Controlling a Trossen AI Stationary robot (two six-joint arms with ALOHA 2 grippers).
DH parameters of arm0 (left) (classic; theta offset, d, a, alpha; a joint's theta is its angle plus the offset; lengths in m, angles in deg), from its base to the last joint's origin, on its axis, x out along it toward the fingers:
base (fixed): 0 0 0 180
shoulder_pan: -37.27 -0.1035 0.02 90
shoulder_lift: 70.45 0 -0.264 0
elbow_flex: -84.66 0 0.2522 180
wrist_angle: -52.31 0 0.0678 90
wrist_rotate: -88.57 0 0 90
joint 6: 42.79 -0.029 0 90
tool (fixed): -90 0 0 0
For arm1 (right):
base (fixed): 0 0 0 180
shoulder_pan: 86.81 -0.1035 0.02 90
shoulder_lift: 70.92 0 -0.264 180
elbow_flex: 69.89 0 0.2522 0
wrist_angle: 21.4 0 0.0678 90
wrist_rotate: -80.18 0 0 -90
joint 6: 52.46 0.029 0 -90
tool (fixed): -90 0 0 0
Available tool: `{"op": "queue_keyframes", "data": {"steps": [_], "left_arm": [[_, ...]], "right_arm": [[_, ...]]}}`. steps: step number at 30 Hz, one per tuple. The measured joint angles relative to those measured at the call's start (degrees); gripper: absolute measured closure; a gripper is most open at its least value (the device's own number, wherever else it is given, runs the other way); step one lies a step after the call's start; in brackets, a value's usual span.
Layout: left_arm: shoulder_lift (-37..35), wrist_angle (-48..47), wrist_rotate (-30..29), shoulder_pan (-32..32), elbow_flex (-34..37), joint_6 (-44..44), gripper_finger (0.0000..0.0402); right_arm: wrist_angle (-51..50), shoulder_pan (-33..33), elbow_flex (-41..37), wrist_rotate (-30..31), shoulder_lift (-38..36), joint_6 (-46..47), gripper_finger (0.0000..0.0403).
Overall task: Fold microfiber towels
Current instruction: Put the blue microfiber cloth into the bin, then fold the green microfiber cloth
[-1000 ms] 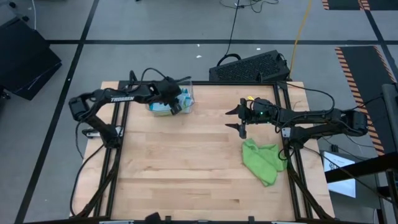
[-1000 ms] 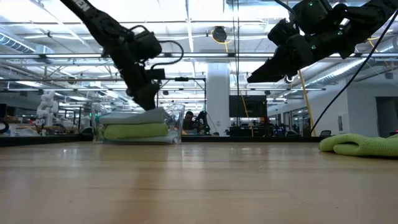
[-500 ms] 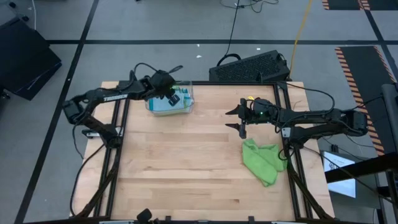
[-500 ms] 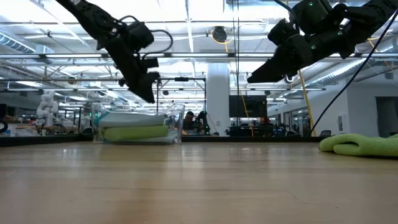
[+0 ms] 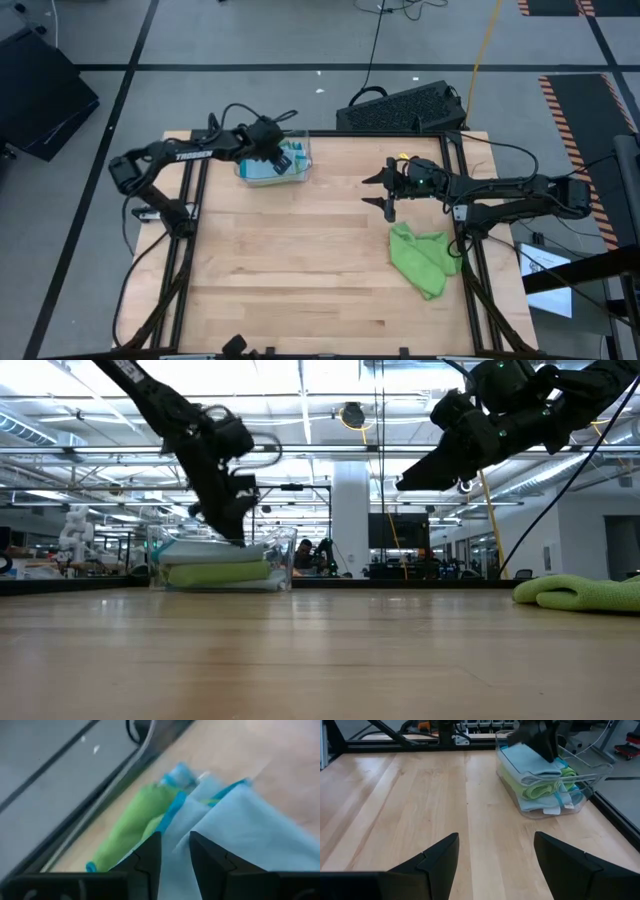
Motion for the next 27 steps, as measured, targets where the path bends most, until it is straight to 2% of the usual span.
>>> {"op": "queue_keyframes", "data": {"steps": [6,9,12,16,19,23,27], "left_arm": [[5.11,1.3,1.29,-1.49,0.0,0.07,0.03],[4.7,1.19,1.91,-1.37,0.0,0.19,0.03],[1.45,0.61,1.52,0.07,0.02,-0.12,0.03],[-4.28,-0.46,-3.43,2.82,0.0,-1.51,0.03],[-9.31,-1.39,-5.04,5.64,0.0,-0.83,0.03],[-14.01,-2.99,-5.52,11.33,0.0,0.15,0.03],[-15.26,-3.47,-6.52,17.99,0.0,1.31,0.03]], "right_arm": [[-0.12,-0.13,0.0,0.05,0.0,1.99,0.0154],[-0.55,-0.15,0.0,0.07,-0.01,3.26,0.0154],[-1.98,-0.15,0.0,0.2,-0.02,5.17,0.0154],[-7.24,-0.81,0.0,0.35,-0.02,7.43,0.0154],[-12.64,-2.14,0.0,0.33,-0.02,9.49,0.0154],[-21.22,-4.51,0.0,0.31,-0.04,12.07,0.0154],[-32.35,-7.29,0.0,0.98,-1.22,14.43,0.0154]]}}
